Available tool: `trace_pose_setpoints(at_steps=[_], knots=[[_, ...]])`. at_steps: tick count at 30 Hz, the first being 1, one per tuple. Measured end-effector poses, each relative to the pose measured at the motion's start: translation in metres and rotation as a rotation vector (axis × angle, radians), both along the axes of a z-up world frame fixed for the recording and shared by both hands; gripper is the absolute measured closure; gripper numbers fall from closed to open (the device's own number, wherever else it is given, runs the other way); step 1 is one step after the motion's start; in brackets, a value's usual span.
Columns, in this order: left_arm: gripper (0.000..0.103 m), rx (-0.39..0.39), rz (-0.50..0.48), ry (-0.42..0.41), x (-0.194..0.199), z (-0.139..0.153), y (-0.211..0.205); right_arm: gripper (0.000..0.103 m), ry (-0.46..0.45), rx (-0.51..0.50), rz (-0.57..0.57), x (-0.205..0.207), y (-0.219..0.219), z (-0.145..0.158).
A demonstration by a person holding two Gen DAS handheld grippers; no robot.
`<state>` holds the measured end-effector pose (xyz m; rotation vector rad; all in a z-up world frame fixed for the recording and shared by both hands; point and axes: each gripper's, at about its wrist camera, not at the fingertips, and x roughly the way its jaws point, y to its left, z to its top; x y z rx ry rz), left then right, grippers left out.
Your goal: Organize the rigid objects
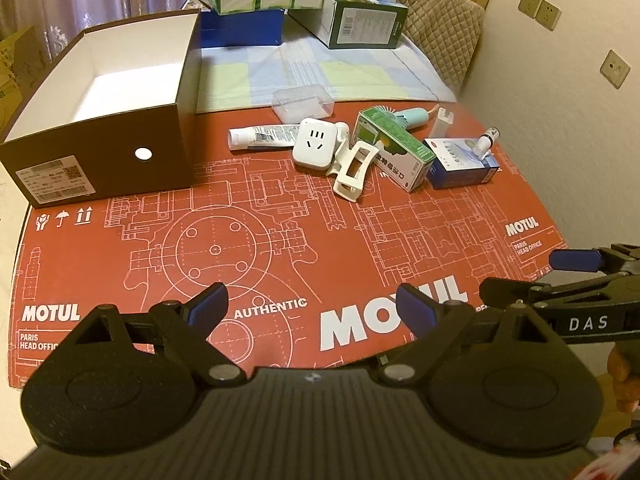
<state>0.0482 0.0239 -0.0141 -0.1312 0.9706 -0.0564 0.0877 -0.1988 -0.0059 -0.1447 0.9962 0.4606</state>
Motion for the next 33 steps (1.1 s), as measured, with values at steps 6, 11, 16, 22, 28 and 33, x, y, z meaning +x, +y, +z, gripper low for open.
trace_pose_setpoints(at_steps=[6, 11, 16, 22, 28, 33], knots=[[0.014, -0.021, -0.023, 0.012, 0.012, -0.005, -0.003, 0.002, 0.012, 0.002, -0.012, 0.010, -0.004, -0.002], [0.014, -0.022, -0.052, 0.004, 0.027, -0.010, -0.010, 0.002, 0.016, 0.001, -0.035, 0.022, -0.011, -0.005], [0.017, 0.004, -0.095, -0.025, 0.047, -0.016, -0.020, 0.002, 0.014, 0.012, -0.048, 0.037, -0.020, -0.008], [0.020, 0.019, -0.137, -0.064, 0.075, -0.025, -0.031, 0.002, 0.007, 0.022, -0.077, 0.059, -0.034, -0.012], [0.023, 0.030, -0.164, -0.080, 0.111, -0.033, -0.043, 0.010, -0.014, 0.051, -0.123, 0.086, -0.053, -0.014], [0.023, 0.040, -0.166, -0.079, 0.139, -0.039, -0.052, 0.018, -0.026, 0.082, -0.161, 0.114, -0.065, -0.017]])
